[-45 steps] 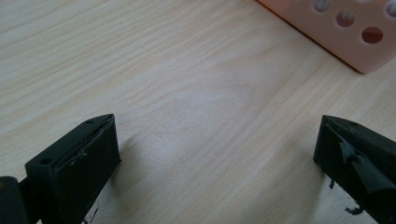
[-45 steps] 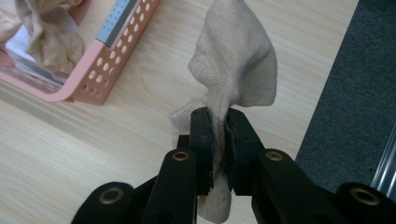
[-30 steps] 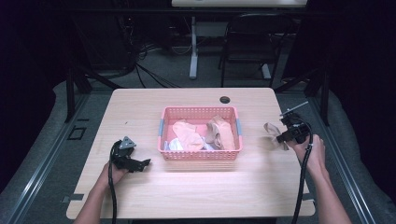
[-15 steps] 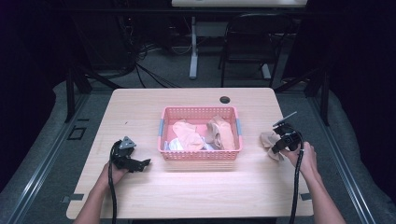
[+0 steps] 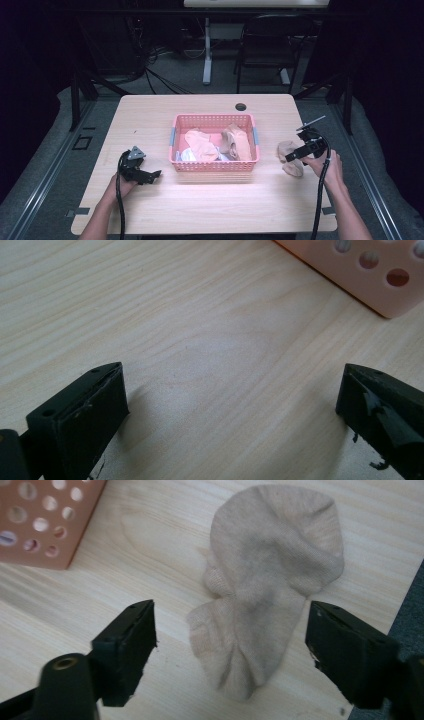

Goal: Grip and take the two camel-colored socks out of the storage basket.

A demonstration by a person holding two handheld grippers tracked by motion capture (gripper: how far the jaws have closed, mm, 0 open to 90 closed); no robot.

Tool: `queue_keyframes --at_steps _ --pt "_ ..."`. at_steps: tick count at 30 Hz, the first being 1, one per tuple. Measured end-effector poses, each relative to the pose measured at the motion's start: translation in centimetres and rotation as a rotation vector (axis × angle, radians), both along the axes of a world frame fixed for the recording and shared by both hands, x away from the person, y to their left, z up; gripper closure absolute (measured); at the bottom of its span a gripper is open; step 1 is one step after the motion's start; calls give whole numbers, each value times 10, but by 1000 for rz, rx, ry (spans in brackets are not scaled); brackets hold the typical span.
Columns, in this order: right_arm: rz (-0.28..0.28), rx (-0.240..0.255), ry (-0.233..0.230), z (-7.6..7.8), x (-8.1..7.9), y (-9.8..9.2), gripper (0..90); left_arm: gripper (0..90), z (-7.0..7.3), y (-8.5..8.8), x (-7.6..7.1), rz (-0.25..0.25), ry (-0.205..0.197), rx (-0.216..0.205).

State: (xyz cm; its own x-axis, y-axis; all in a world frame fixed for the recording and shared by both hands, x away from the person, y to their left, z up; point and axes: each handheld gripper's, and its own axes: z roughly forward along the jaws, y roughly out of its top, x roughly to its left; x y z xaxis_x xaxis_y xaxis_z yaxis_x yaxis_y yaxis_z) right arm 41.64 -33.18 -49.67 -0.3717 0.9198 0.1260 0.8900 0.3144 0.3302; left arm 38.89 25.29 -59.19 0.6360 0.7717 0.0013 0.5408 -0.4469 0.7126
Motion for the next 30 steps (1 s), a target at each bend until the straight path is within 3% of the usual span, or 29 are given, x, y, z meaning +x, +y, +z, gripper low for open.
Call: queue_keyframes --at_steps 3,7,14,19,21,24,29,30 --pt "10 -10 -22 8 -2 3 113 0 0 0 0 0 0 0" --pt "28 -22 -15 14 -3 9 26 0 0 0 0 0 0 0" --pt "47 -2 -47 27 -6 20 0 0 0 0 0 0 0 0" --pt "91 4 -73 43 -6 30 0 0 0 0 0 0 0 0" --pt "117 6 -99 57 -5 42 0 0 0 0 0 -1 0 0" --pt "134 15 -112 64 -3 51 0 0 0 0 0 -1 0 0" --pt "224 6 -109 78 9 98 0 0 0 0 0 -1 0 0" --pt "224 6 -109 78 9 98 0 0 0 0 0 -1 0 0"
